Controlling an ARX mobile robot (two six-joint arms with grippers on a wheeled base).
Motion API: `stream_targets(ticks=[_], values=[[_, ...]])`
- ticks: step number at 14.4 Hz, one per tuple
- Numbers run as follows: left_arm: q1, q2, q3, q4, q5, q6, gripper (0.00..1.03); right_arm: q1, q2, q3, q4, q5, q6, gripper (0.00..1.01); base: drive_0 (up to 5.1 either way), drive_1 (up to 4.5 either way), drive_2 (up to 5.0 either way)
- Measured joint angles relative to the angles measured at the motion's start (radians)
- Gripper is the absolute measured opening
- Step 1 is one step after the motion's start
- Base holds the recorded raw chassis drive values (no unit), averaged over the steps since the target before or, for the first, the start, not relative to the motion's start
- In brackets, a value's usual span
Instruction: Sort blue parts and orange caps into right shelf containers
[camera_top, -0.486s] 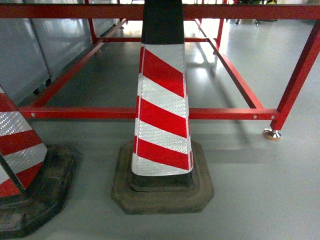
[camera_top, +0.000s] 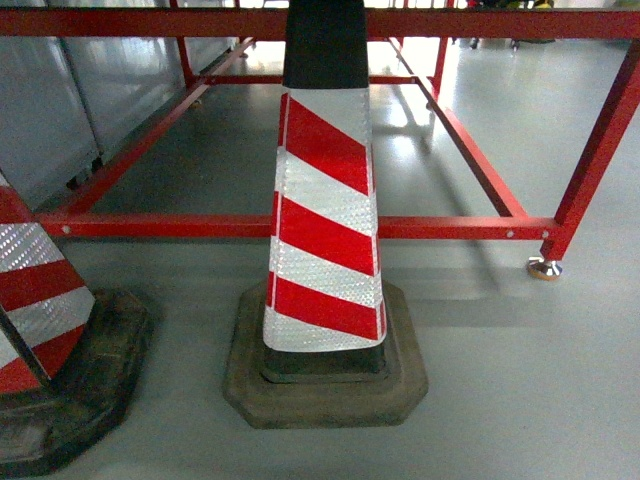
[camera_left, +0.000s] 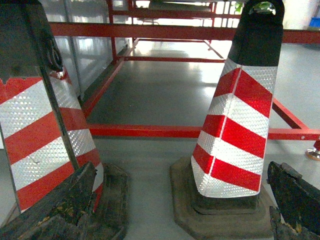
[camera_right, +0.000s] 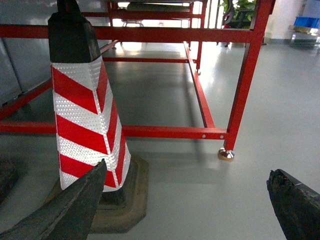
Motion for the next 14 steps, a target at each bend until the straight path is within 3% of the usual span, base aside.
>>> stream_targets(ticks=[14], values=[[0.0,0.0,0.0,-0.003,0.0,0.0,0.98,0.0,0.0,0.0,-0.003,0.0,0.0,0.98,0.0,0.0,0.0]])
